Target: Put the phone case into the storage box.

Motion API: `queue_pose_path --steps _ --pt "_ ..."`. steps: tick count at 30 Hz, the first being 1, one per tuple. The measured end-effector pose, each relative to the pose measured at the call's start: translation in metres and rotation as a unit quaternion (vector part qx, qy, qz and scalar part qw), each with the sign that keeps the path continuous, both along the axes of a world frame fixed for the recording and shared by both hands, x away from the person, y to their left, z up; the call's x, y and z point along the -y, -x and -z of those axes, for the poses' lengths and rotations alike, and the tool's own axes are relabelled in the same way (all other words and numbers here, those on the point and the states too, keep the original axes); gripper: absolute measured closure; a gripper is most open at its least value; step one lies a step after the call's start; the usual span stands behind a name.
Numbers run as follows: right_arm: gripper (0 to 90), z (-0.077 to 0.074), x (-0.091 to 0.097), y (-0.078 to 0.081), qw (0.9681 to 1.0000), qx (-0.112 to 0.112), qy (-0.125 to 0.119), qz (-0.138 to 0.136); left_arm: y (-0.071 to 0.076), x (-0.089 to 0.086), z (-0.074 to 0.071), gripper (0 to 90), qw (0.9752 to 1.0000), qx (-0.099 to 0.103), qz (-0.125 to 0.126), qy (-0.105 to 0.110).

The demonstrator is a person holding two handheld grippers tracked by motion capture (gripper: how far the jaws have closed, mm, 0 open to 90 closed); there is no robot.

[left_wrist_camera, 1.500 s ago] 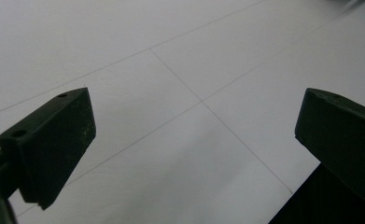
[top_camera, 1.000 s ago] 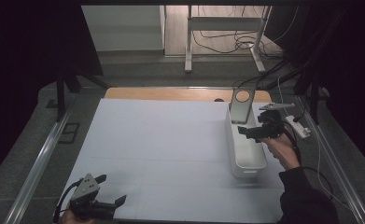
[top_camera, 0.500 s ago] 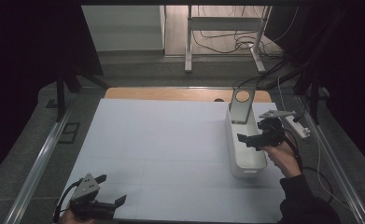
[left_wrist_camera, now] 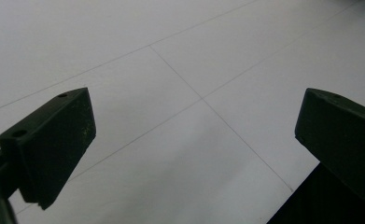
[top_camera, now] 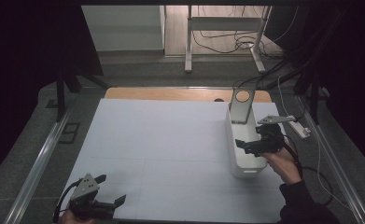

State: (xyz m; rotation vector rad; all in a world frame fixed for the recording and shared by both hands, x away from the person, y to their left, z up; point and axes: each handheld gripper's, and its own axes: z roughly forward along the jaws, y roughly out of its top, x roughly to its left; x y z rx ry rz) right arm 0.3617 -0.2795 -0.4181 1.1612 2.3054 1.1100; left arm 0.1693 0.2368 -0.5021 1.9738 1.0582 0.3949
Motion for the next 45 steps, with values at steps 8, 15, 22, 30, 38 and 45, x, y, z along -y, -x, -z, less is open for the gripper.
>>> queue_pose_path --steps 8,15,22,30,38,45 --pt "0.0 0.001 -0.002 0.012 1.0 0.002 -0.003 0.0 0.0 0.0 0.0 0.0 1.0 -0.003 -0.006 0.001" --pt "0.0 0.002 -0.002 0.023 1.0 0.0 0.002 0.001 0.0 -0.001 0.0 0.0 1.0 -0.003 -0.009 0.001" --pt "0.0 0.001 0.001 0.035 1.0 -0.004 -0.003 -0.002 0.0 -0.001 0.0 0.0 0.9999 -0.004 -0.011 0.003" --pt "0.0 0.0 0.002 0.05 0.9999 -0.002 -0.009 -0.008 -0.001 -0.001 0.0 0.4 0.9998 -0.008 -0.018 0.001" --pt "0.0 0.002 0.004 0.061 1.0 0.001 -0.004 -0.008 -0.001 -0.001 0.0 0.4 0.9998 -0.008 -0.017 0.001" --pt "0.0 0.005 0.009 0.068 1.0 0.001 0.0 -0.006 -0.001 -0.002 0.0 0.4 0.9998 -0.009 -0.016 0.0"
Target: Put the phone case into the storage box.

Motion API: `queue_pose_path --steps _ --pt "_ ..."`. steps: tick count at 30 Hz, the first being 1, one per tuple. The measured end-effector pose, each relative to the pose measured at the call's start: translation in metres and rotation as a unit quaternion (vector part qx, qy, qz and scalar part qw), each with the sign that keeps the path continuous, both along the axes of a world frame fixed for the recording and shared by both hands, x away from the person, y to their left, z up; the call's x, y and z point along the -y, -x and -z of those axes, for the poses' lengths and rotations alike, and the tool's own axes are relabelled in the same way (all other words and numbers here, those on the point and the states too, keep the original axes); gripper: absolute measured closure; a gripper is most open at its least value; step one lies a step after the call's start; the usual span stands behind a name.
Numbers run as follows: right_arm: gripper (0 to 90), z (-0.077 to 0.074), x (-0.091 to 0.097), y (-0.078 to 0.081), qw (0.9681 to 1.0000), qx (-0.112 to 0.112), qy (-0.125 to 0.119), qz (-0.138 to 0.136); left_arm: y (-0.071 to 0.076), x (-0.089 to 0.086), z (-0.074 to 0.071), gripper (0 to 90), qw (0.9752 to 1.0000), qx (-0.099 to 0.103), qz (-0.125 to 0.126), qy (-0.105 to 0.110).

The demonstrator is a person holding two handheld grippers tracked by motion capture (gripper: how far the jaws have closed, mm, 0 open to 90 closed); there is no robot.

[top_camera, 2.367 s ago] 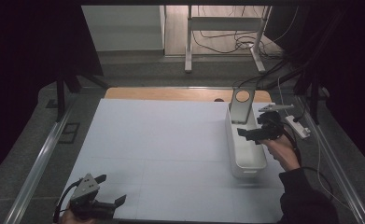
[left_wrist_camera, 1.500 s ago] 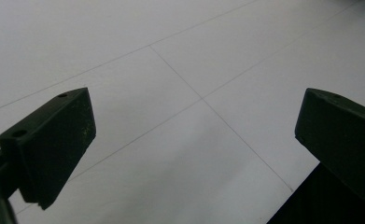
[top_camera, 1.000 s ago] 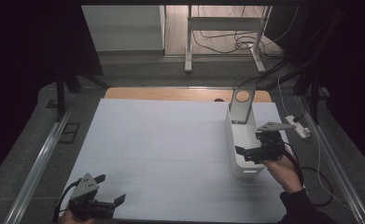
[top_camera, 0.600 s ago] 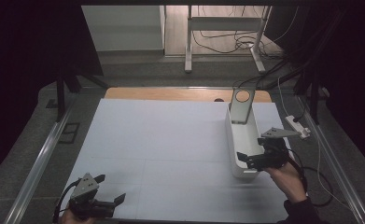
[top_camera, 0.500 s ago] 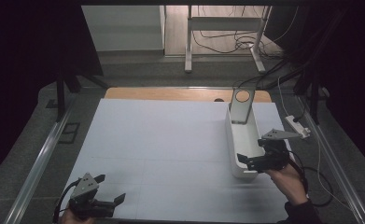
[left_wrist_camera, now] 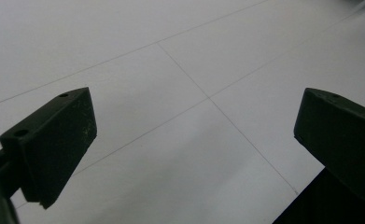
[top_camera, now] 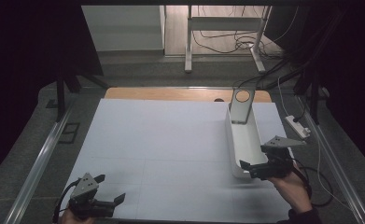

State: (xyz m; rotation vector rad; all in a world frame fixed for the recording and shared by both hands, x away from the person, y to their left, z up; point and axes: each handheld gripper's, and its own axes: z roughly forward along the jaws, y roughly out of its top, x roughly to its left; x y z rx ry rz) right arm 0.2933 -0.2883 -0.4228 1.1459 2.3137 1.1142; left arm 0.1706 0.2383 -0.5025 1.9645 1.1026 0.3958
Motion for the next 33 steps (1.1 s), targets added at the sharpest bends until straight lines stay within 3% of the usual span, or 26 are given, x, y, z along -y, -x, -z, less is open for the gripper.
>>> queue_pose_path --steps 23,33 --pt "0.0 0.002 0.022 0.029 0.9996 0.011 -0.006 0.025 0.0 0.0 0.0 0.4 1.0 -0.001 -0.003 0.002" --pt "0.0 0.009 0.038 0.041 0.9987 0.014 0.003 0.05 -0.001 0.0 0.0 0.4 1.0 -0.003 -0.004 0.003"
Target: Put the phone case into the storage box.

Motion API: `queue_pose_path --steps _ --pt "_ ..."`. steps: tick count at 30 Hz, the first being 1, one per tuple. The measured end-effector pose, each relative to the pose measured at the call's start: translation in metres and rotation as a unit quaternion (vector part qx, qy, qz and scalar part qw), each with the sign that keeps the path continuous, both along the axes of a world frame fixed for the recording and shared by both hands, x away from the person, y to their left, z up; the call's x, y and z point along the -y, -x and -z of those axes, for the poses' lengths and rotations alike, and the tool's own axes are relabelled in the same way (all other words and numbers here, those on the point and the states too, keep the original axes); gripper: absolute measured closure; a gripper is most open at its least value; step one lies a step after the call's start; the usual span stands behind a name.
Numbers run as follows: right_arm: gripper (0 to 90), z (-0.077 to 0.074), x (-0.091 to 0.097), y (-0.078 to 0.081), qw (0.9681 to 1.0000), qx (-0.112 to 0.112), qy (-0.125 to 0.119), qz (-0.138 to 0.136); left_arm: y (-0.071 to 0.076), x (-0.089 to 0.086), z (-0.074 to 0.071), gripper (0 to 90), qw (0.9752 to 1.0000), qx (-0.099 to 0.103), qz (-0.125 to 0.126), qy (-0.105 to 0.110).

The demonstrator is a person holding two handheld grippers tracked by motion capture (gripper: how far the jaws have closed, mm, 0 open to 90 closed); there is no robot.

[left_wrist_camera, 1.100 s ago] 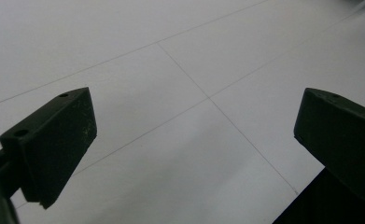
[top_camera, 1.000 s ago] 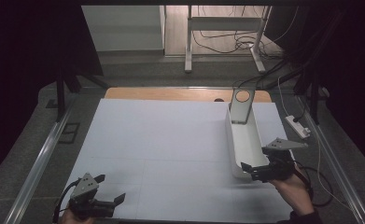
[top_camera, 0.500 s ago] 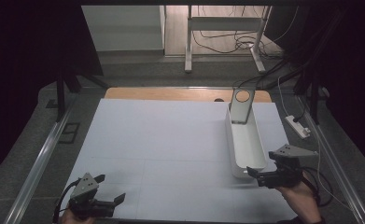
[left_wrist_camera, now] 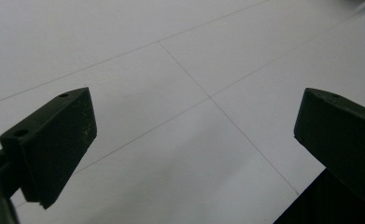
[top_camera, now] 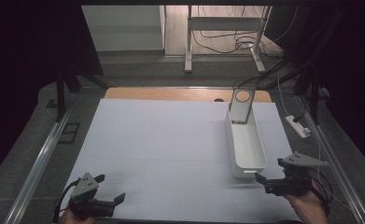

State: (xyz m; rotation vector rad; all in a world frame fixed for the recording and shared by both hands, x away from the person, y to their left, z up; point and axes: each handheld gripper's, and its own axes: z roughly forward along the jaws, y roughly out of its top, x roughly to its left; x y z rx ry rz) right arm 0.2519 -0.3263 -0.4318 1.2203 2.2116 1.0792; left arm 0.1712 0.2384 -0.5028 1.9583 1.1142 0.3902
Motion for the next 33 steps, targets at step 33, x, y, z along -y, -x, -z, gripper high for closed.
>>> queue_pose_path --steps 33 --pt "0.0 0.026 0.029 0.034 0.9993 -0.018 0.018 0.025 0.001 -0.001 0.0 0.0 1.0 0.004 -0.007 0.002"
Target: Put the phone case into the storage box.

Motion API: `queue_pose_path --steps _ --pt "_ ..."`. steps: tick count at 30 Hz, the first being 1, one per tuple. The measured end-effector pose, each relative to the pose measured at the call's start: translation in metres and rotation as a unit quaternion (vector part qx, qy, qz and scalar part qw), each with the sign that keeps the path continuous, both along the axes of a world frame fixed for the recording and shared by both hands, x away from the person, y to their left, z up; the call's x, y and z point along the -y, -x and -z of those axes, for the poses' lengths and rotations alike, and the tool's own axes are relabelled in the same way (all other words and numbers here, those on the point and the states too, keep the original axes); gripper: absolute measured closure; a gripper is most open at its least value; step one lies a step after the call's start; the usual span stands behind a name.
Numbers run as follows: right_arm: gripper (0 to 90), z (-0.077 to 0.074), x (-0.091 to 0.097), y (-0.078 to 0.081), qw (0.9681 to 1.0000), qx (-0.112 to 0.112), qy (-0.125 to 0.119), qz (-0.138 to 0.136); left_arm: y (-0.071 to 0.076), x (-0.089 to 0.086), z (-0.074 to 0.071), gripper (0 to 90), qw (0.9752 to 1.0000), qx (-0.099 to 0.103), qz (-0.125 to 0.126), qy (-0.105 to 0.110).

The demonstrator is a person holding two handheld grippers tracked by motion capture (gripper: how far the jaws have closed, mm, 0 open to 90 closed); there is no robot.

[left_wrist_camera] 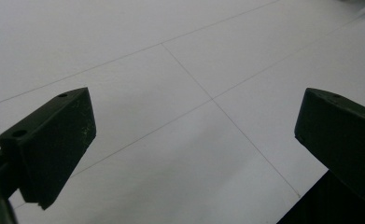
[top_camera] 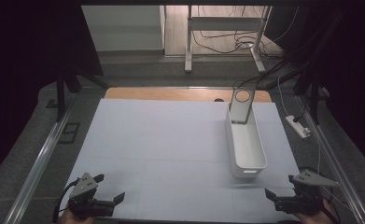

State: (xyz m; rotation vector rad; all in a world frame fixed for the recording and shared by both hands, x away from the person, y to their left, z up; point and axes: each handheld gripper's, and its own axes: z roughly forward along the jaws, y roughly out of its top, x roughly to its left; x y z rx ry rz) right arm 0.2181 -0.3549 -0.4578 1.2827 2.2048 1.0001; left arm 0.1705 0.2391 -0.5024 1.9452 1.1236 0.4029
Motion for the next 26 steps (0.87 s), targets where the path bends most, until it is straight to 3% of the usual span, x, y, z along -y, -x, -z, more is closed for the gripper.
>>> queue_pose_path --steps 11,22,26 --pt "0.0 0.006 0.002 0.003 0.9996 -0.017 0.024 0.001 0.002 -0.002 0.0 0.0 0.9998 0.009 -0.015 -0.009" --pt "0.0 0.01 0.003 0.001 0.9993 -0.03 0.022 0.006 0.002 -0.004 0.0 0.0 0.9997 0.005 -0.021 -0.012" --pt "0.0 0.012 0.001 0.0 0.9987 -0.034 0.037 0.002 0.002 -0.004 0.0 0.0 0.9997 0.005 -0.021 -0.01"
